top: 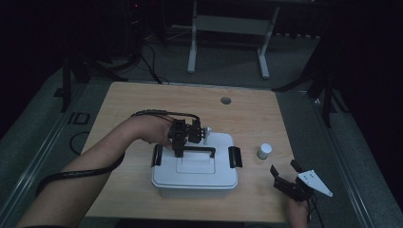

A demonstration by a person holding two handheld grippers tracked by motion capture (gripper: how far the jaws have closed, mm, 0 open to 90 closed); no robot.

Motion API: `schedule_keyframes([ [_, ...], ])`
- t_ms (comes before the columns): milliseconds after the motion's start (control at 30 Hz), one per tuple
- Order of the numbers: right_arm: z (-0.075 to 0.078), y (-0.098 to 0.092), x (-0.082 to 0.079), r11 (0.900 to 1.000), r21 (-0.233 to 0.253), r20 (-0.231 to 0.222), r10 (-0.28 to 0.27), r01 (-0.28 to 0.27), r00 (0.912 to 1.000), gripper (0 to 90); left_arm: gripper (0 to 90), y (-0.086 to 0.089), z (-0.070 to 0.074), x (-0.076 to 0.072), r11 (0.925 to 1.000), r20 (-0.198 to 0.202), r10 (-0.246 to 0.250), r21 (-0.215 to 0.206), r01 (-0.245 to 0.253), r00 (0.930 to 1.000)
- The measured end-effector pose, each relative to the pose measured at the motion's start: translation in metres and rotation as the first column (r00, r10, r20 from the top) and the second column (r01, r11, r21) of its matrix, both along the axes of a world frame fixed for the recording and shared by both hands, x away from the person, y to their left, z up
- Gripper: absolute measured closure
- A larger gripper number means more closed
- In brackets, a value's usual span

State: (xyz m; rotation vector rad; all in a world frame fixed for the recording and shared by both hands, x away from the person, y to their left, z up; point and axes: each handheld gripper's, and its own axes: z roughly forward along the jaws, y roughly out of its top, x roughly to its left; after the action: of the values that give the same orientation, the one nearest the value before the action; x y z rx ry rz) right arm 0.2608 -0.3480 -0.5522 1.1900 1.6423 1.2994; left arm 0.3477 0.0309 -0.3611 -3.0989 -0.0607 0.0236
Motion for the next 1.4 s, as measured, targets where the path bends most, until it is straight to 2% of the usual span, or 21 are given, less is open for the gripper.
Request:
schedule_keyframes([
  [33, 0.0, 0.0, 0.0, 1.0, 0.0, 0.0, 0.0, 0.0, 1.0, 13.4, 83.4, 0.001, 0.002, 0.0, 0.9999, 0.005, -0.011, -0.003, 0.011, 0.9999],
  [167, 0.0, 0.0, 0.0, 1.0, 0.0, 0.0, -0.001, 0.001, 1.0, 13.4, 83.4, 0.004, 0.012, -0.001, 0.9997, -0.002, 0.001, -0.024, -0.001, 1.0],
  [300, 0.0, 0.0, 0.0, 1.0, 0.001, -0.002, -0.001, 0.001, 1.0, 13.4, 83.4, 0.006, 0.023, -0.001, 0.9993, 0.027, 0.0, -0.037, 0.001, 0.9996],
  [467, 0.0, 0.0, 0.0, 1.0, 0.001, -0.002, -0.001, 0.001, 1.0, 13.4, 83.4, 0.012, 0.035, -0.001, 0.9982, 0.027, 0.02, -0.057, -0.018, 0.9994],
  [567, 0.0, 0.0, 0.0, 1.0, 0.001, -0.002, -0.001, 0.001, 1.0, 13.4, 83.5, 0.021, 0.044, -0.003, 0.9974, 0.05, 0.03, -0.067, -0.027, 0.9983],
  [867, 0.0, 0.0, 0.0, 1.0, -0.004, -0.003, -0.003, 0.003, 1.0, 13.4, 83.4, 0.051, 0.054, -0.002, 0.9928, 0.056, 0.09, -0.084, -0.085, 0.9944],
  [1033, 0.0, 0.001, 0.001, 1.0, -0.006, -0.005, -0.005, 0.005, 1.0, 13.4, 83.4, 0.077, 0.059, 0.0, 0.9876, 0.058, 0.136, -0.086, -0.131, 0.989],
  [1067, 0.0, 0.001, 0.001, 1.0, -0.006, -0.005, -0.005, 0.005, 1.0, 13.4, 83.4, 0.077, 0.059, 0.0, 0.9876, 0.058, 0.136, -0.086, -0.131, 0.989],
  [1100, 0.0, 0.001, 0.001, 1.0, -0.007, -0.005, -0.006, 0.006, 1.0, 13.4, 83.4, 0.088, 0.06, 0.0, 0.9837, 0.061, 0.162, -0.089, -0.157, 0.9848],
  [1400, 0.0, 0.001, 0.001, 1.0, -0.007, -0.007, -0.007, 0.007, 1.0, 13.4, 83.4, 0.133, 0.052, 0.002, 0.9621, 0.049, 0.266, -0.075, -0.262, 0.9627],
])
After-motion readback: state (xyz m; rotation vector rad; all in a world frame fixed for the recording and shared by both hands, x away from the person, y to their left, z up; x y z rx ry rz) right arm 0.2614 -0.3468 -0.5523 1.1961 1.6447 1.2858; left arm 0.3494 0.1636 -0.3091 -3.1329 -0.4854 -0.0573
